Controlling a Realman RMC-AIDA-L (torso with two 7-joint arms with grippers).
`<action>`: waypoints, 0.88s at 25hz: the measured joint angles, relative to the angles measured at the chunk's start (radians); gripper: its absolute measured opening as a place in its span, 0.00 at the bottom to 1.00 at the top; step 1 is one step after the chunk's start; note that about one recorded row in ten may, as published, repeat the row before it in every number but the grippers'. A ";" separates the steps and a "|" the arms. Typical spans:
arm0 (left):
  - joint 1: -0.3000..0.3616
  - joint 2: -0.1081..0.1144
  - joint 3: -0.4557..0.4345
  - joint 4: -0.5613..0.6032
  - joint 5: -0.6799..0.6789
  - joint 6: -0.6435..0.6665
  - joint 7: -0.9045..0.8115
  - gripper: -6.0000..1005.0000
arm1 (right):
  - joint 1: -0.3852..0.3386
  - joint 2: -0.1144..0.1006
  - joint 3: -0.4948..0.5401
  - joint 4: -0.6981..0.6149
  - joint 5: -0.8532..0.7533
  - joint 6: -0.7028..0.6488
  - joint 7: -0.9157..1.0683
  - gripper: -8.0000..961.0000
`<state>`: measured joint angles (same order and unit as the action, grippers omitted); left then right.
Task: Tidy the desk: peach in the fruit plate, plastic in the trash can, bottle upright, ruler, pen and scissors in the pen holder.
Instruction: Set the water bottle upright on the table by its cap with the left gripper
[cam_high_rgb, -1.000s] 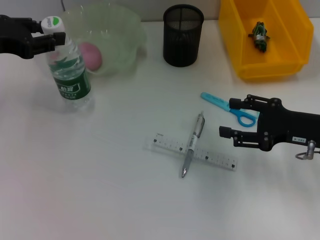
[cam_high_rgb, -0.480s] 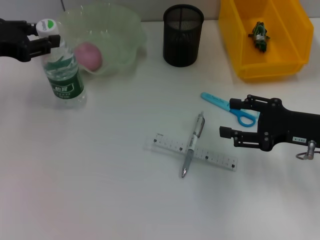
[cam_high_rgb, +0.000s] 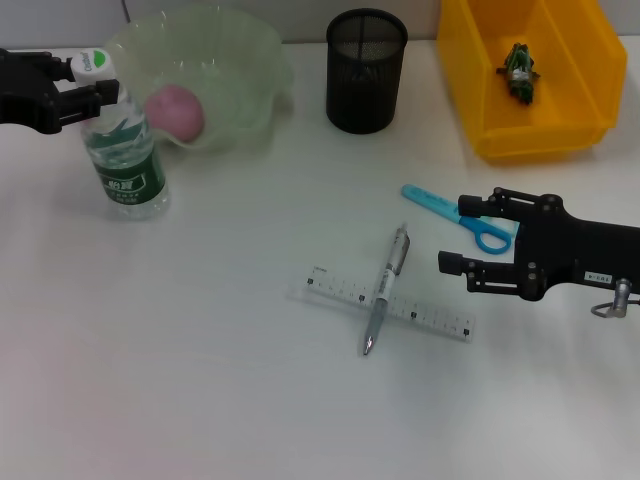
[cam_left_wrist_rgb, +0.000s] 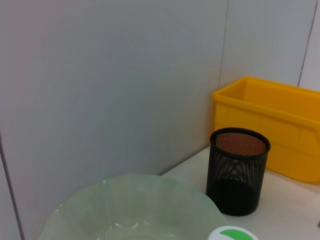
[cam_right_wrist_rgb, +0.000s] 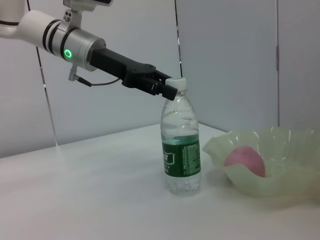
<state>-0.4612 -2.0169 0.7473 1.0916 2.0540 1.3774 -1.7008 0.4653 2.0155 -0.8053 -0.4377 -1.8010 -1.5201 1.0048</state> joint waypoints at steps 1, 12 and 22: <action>0.000 0.000 0.000 0.000 0.000 0.000 0.000 0.44 | 0.000 0.000 0.000 0.000 0.000 0.000 0.000 0.81; 0.000 -0.002 -0.001 0.000 0.000 -0.013 0.020 0.45 | 0.004 0.000 0.000 -0.001 0.000 0.000 0.003 0.81; 0.004 -0.003 -0.002 0.000 -0.006 -0.032 0.017 0.45 | 0.007 0.000 0.005 -0.001 0.000 0.000 0.007 0.81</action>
<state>-0.4575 -2.0203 0.7454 1.0918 2.0476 1.3453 -1.6839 0.4720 2.0156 -0.8006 -0.4387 -1.8009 -1.5202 1.0113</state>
